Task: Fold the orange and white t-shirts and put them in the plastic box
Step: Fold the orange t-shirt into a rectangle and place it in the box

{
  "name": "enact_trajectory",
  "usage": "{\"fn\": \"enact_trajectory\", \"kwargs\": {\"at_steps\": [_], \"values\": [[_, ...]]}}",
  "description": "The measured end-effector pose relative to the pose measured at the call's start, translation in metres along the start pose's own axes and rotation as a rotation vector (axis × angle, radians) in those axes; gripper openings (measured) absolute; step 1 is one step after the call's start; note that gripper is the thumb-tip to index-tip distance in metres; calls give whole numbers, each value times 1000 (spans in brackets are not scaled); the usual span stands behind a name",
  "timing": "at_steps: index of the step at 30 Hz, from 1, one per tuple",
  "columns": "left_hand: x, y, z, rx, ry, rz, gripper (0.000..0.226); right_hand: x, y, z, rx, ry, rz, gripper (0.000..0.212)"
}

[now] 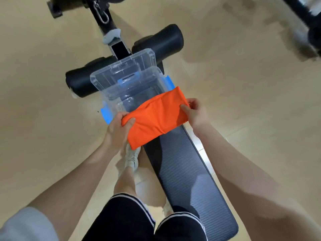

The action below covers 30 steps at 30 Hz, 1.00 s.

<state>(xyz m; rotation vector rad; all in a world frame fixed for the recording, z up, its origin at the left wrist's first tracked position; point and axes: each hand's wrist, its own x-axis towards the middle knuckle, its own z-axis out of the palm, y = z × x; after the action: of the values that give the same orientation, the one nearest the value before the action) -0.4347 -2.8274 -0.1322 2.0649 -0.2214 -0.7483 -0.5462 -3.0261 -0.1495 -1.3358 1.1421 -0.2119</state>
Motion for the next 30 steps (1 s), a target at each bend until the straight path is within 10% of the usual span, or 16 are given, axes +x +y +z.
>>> {"fn": "enact_trajectory", "kwargs": {"at_steps": [13,20,30], "values": [[199,-24,-40,471,-266,-33,22,138,-5,143,-532,289,155,26],[220,-58,-16,1193,-494,254,29,150,33,173,-952,209,104,34],[206,-4,0,976,-787,297,27,63,-15,125,-451,172,81,22]]}}
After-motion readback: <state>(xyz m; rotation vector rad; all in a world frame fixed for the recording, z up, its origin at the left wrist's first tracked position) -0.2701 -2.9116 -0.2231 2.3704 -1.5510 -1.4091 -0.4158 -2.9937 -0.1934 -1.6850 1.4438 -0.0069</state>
